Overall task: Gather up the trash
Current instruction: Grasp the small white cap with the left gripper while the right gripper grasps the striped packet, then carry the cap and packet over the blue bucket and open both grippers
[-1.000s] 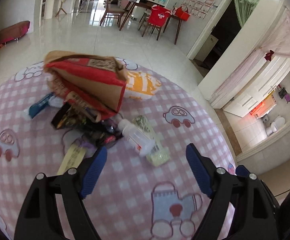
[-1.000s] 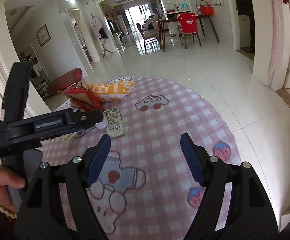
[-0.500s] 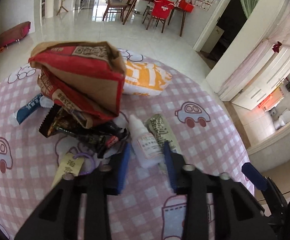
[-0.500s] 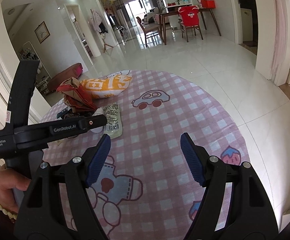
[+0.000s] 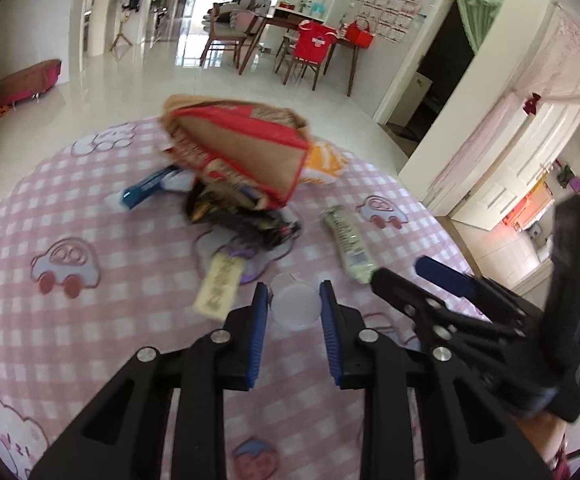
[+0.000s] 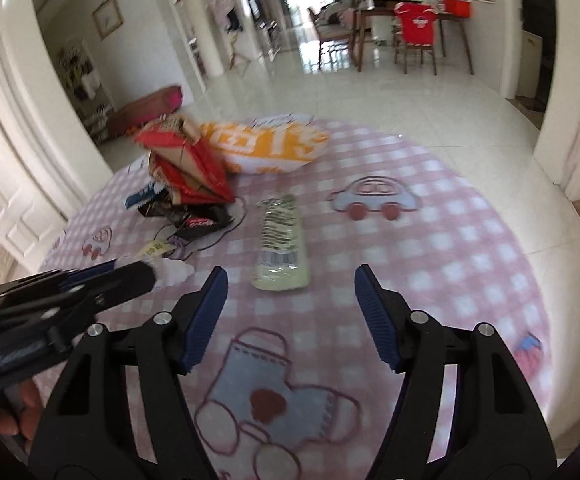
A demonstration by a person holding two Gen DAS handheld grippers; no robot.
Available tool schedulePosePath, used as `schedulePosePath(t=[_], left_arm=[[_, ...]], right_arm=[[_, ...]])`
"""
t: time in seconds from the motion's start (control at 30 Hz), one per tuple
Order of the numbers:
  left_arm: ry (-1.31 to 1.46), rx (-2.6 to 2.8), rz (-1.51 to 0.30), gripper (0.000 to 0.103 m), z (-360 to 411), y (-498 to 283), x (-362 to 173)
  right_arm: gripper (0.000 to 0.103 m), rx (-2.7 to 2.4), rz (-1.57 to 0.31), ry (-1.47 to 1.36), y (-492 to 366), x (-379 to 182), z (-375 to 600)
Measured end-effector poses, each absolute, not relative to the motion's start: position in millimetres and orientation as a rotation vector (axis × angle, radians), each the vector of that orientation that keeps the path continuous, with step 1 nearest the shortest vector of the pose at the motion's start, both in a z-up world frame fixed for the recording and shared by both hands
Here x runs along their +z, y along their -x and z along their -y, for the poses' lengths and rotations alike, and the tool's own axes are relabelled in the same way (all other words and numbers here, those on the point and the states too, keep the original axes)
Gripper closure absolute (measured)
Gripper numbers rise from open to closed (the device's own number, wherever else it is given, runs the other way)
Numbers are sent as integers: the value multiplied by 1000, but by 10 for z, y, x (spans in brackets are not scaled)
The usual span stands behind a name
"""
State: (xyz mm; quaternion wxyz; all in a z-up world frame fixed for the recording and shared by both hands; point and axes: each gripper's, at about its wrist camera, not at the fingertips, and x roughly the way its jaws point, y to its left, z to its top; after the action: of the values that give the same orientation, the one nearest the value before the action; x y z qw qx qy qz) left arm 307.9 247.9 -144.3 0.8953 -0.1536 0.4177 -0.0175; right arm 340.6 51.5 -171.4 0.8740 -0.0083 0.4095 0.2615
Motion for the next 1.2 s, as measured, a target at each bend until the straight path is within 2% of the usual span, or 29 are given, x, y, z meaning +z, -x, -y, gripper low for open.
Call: schedulePosePath(t=[0.17,0.23,0.27,0.3,0.37,0.4,0.43,0.87,1.2], left_arm=[[311,-15,-848,78,-2589,-3022,-1455],[297,-12,-846,78,-2578,-3051,-1445],[292,-11,-844,78,-2596,-3036,-1440],[288,-12,-844,78,-2576,-3057,-1442],[297,-25,-845,78,-2546,-3085,-1443],[301,-34,-844,78,-2538,-3078,-1431],[302,-38,-841,78,-2520,-3066,-1416],[267,-137,-805,78,-1899,-2924,-1092],[174,-349,-832,78,-652,-2934,-986]], right_arm=[[47,560,-872,96,-3516,-1783,-788],[53,559,-883,125,-3580,-1819,-878],[59,548,-877,163,-3600,-1823,-933],[73,532,-872,199,-3603,-1824,-963],[77,531,-871,244,-3594,-1819,-981],[88,538,-869,238,-3585,-1812,-958],[95,542,-859,227,-3563,-1781,-904],[98,563,-816,-34,-3025,-1503,129],[98,417,-700,-240,-2373,-1286,1510]])
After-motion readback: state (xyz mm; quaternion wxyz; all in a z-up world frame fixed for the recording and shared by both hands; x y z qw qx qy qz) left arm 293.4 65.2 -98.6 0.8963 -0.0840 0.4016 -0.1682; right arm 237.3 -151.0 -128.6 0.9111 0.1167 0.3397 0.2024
